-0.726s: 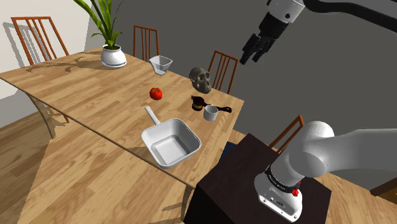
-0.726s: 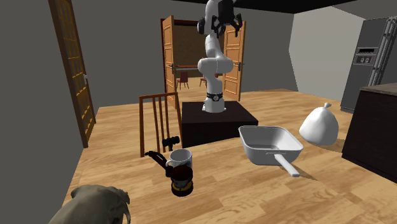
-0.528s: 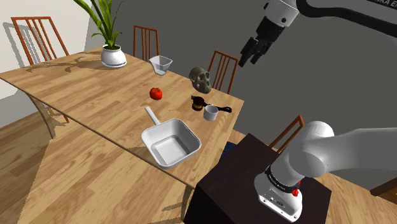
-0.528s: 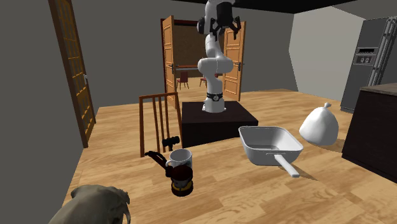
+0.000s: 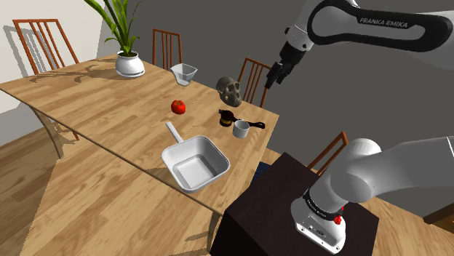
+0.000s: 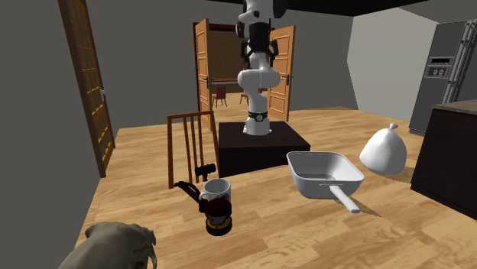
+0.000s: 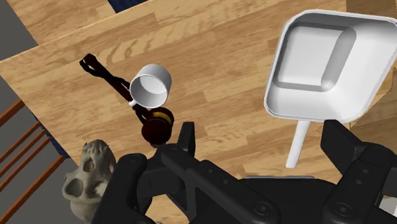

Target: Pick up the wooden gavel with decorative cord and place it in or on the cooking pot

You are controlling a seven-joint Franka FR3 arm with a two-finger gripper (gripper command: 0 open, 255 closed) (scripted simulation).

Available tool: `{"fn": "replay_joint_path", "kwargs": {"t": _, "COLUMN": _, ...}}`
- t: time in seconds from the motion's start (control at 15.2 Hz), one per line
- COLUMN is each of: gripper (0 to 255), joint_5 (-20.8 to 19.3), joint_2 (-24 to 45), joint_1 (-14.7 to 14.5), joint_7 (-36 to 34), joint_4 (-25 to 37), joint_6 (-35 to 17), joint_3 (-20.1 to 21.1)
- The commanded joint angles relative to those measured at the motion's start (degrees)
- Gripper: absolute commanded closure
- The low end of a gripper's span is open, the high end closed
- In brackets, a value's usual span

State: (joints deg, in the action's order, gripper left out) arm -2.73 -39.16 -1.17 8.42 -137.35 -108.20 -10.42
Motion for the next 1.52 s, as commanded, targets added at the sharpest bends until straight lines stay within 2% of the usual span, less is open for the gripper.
{"fn": "replay_joint_path", "kwargs": {"t": 0.0, "gripper": 0, "joint_5": -0.7, "joint_2": 2.6, "joint_1": 0.0, "joint_7": 2.7, "joint_4": -0.9, "joint_6": -3.0, "joint_3": -1.8}}
{"fn": "replay_joint_path", "kwargs": {"t": 0.4, "gripper": 0, "joint_5": -1.6, "joint_2": 12.5, "joint_1": -0.6, "joint_7": 10.7, "joint_4": -1.4, "joint_6": -11.7, "joint_3": -7.1}}
{"fn": "replay_joint_path", "kwargs": {"t": 0.73, "gripper": 0, "joint_5": -0.3, "joint_2": 22.5, "joint_1": -1.5, "joint_7": 18.0, "joint_4": 0.3, "joint_6": -18.5, "joint_3": -11.3}}
{"fn": "replay_joint_path", "kwargs": {"t": 1.12, "gripper": 0, "joint_5": 4.9, "joint_2": 36.3, "joint_1": -2.4, "joint_7": 28.4, "joint_4": 5.0, "joint_6": -25.2, "joint_3": -15.1}}
{"fn": "replay_joint_path", "kwargs": {"t": 1.45, "gripper": 0, "joint_5": 11.5, "joint_2": 48.6, "joint_1": -1.0, "joint_7": 37.7, "joint_4": 11.0, "joint_6": -28.9, "joint_3": -15.6}}
